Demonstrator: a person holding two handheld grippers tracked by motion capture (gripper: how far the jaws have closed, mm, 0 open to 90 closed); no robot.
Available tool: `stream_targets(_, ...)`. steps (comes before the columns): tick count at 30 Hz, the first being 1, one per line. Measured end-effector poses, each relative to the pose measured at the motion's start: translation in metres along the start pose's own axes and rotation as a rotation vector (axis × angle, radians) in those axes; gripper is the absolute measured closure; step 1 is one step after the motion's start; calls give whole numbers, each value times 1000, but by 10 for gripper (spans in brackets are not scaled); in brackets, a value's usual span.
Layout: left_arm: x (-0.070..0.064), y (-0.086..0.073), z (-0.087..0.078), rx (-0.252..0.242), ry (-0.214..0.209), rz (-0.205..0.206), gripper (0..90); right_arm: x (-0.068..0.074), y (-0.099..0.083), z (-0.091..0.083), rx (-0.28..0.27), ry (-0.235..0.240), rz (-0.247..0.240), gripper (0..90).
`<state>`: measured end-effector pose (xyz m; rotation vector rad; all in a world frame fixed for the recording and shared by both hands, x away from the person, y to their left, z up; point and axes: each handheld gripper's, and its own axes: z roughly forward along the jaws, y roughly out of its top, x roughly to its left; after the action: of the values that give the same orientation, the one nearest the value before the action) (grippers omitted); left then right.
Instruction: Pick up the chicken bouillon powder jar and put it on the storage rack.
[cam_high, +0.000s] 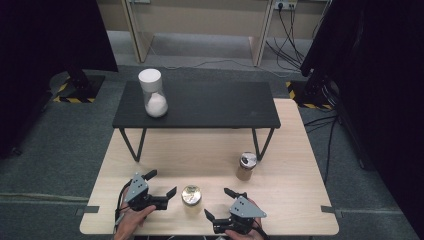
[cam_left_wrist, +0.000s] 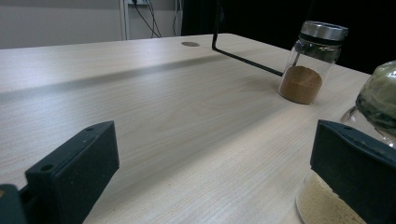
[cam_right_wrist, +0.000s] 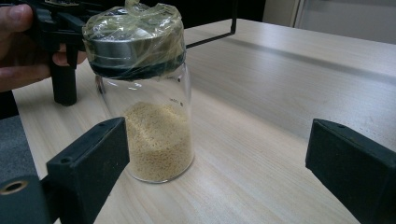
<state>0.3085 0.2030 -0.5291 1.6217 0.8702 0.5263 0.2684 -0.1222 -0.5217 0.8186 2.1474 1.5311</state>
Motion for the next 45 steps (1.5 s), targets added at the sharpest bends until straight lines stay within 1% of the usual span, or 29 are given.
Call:
stream_targets(23, -1, 0, 1, 7, -5, 5, 9, 3, 0, 6, 7, 9, -7, 64)
stream_targets(45, -1, 0, 1, 9, -9, 7, 9, 10, 1, 10, 10, 35, -16, 64)
